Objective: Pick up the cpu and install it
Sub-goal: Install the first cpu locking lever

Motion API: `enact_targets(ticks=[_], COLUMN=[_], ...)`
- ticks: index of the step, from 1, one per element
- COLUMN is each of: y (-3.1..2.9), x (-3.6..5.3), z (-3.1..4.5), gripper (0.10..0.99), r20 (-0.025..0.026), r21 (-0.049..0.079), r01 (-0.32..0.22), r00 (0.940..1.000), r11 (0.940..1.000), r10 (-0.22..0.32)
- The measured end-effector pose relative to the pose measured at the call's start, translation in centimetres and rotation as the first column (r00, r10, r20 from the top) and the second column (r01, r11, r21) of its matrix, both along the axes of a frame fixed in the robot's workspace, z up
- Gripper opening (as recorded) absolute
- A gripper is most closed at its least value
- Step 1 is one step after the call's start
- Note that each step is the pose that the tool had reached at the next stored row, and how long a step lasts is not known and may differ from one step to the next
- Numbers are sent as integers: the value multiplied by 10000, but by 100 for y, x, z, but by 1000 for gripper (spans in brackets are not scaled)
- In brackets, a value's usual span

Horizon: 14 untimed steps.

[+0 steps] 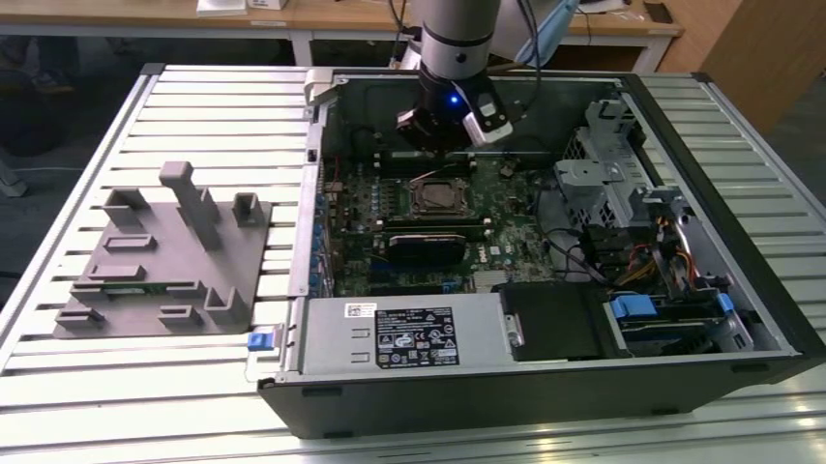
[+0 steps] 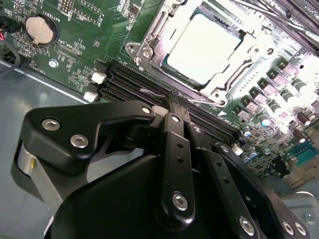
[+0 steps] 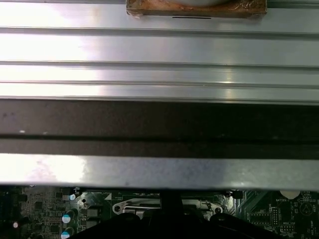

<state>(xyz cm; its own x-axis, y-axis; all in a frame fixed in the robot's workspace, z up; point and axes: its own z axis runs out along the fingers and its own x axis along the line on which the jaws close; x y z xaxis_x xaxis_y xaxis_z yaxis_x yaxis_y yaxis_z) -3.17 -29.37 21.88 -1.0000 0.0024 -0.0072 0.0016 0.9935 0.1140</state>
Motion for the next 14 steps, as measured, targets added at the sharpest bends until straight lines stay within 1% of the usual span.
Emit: enact_targets(ticks=[7,14], y=[0,4], x=[10,44], z=[-18,-60], gripper=[106,106], r20=[0,0], r21=[0,1], r01=[-2,-1], r00=[10000,10000], r11=[10000,10000], r10=[2,1])
